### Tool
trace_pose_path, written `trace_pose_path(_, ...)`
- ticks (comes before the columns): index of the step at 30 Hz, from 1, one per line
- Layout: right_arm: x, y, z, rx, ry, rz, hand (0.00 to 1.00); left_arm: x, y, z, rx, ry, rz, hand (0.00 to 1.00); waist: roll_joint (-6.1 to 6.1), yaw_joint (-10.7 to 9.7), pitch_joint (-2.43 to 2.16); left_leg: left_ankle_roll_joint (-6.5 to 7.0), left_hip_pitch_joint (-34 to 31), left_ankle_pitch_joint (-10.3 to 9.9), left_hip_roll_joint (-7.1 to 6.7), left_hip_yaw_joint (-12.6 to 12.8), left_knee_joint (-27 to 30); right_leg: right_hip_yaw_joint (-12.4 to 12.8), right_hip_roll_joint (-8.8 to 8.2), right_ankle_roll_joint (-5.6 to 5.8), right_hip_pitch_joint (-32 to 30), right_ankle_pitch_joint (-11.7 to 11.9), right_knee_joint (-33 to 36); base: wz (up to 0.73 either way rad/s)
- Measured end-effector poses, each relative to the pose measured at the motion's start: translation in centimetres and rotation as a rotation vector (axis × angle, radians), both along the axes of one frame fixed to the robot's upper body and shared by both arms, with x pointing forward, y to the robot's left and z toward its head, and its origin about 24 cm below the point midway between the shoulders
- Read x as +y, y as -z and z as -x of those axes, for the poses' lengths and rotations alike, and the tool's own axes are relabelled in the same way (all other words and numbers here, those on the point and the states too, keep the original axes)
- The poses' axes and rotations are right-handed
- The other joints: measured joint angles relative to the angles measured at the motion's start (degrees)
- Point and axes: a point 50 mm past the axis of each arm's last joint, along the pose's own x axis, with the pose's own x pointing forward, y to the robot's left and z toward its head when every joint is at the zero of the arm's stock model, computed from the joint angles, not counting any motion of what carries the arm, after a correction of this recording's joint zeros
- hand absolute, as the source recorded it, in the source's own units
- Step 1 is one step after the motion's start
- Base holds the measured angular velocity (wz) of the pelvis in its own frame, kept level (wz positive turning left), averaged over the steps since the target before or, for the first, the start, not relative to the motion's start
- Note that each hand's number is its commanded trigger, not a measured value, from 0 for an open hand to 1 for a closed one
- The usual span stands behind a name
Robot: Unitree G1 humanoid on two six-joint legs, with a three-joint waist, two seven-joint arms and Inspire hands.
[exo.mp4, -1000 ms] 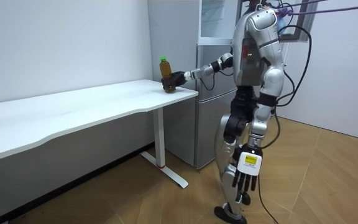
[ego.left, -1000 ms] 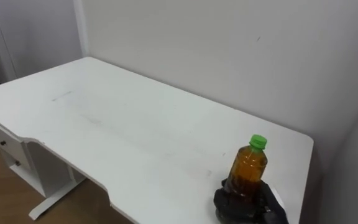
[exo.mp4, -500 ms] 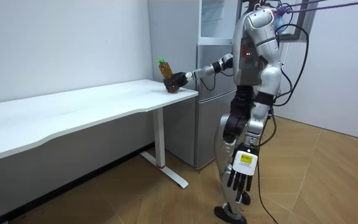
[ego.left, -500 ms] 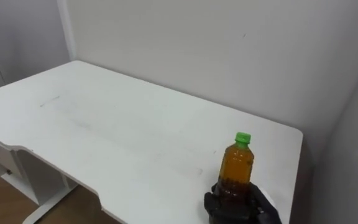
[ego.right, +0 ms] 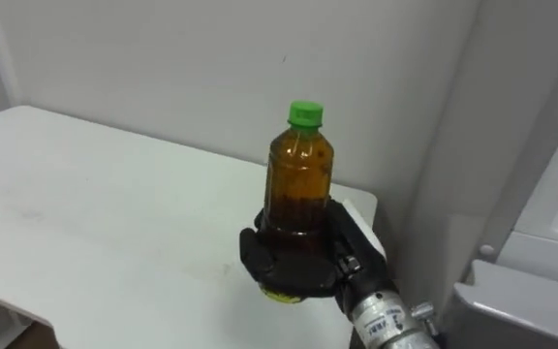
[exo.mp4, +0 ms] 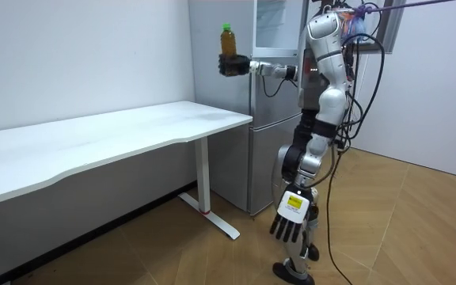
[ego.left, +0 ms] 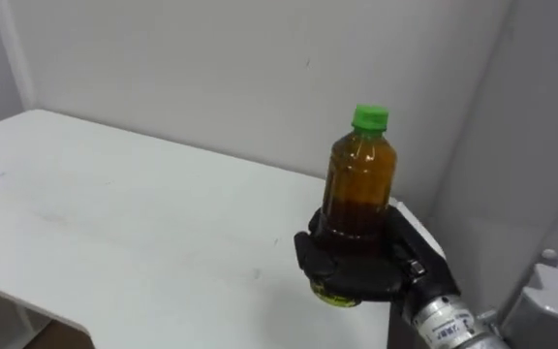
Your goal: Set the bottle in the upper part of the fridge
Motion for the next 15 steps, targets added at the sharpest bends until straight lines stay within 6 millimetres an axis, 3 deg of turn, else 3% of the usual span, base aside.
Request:
trace_pose_path(3,0.2,-1.9,0.9,-0.082,-0.040,-0.020,1.00,0.0,0.1,0.5,0.020,-0.007,0.000,0.00,0.40,-1.8,0.00,0.00,0.2,0.0,0.04,0.5,0.1,0.4,0.33,-0.11,0.1,0.2,0.2,-0.11)
trace_pose_path(7,-0.5,-3.9,1.4,-0.170,-0.021,-0.042,1.00,0.2,0.1,1.1,0.034,-0.029,-0.006,0.00,0.77,-2.3,0.00,-0.02,0.9,0.0,0.42,2.2,-0.3,1.9,0.73,-0.36,0.0,0.5,0.3,-0.24)
trace_pose_path(15,-3.3,-7.6,2.6,-0.339,0.103,-0.075,1.00,0.3,0.1,1.1,0.031,-0.048,-0.030,0.00,0.62,-7.3,-0.44,-0.04,1.4,0.0,0.64,3.6,-0.6,3.5,1.23,-0.54,-0.4,0.9,0.5,-0.10)
